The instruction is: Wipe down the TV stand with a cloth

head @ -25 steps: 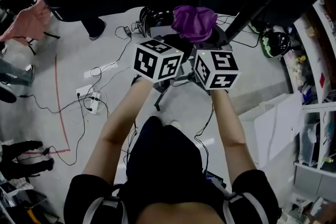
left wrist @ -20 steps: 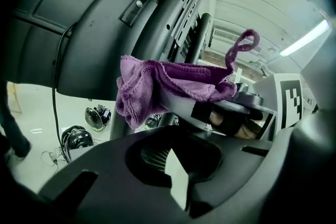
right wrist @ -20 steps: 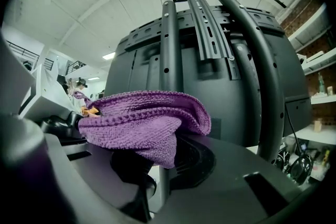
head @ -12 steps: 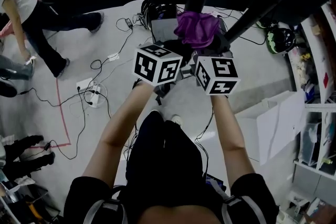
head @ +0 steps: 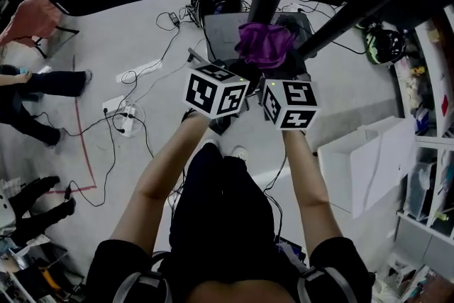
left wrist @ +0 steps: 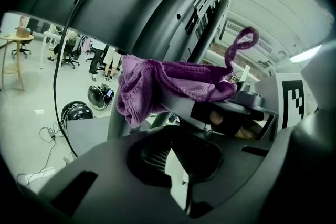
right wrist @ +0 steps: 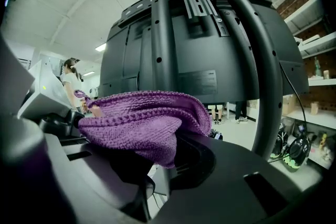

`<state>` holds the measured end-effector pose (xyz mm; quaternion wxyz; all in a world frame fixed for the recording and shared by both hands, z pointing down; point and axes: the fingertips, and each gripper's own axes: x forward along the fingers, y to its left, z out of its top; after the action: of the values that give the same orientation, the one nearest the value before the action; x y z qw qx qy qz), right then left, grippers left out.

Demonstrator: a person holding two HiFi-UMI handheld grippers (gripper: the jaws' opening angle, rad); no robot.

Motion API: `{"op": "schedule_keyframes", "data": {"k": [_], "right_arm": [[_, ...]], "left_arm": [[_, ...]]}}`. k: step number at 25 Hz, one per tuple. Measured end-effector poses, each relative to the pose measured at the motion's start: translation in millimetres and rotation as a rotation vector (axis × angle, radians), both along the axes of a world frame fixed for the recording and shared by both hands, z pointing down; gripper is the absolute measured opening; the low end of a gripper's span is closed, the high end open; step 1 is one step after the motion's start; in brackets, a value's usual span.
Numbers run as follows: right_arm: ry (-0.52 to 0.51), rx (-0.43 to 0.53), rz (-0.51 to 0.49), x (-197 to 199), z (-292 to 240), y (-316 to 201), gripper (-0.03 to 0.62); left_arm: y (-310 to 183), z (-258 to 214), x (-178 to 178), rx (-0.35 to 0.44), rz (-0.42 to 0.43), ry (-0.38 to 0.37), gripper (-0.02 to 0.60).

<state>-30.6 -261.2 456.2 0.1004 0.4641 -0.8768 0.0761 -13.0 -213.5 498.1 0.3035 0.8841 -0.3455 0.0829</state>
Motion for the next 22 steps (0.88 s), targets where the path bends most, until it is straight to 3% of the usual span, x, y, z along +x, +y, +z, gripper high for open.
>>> {"op": "schedule_keyframes", "data": {"k": [22], "right_arm": [[0.081, -0.147, -0.021, 2, 116, 0, 0.064]], "left_arm": [[-1, 113, 0, -0.181, -0.004, -0.016, 0.006]]}}
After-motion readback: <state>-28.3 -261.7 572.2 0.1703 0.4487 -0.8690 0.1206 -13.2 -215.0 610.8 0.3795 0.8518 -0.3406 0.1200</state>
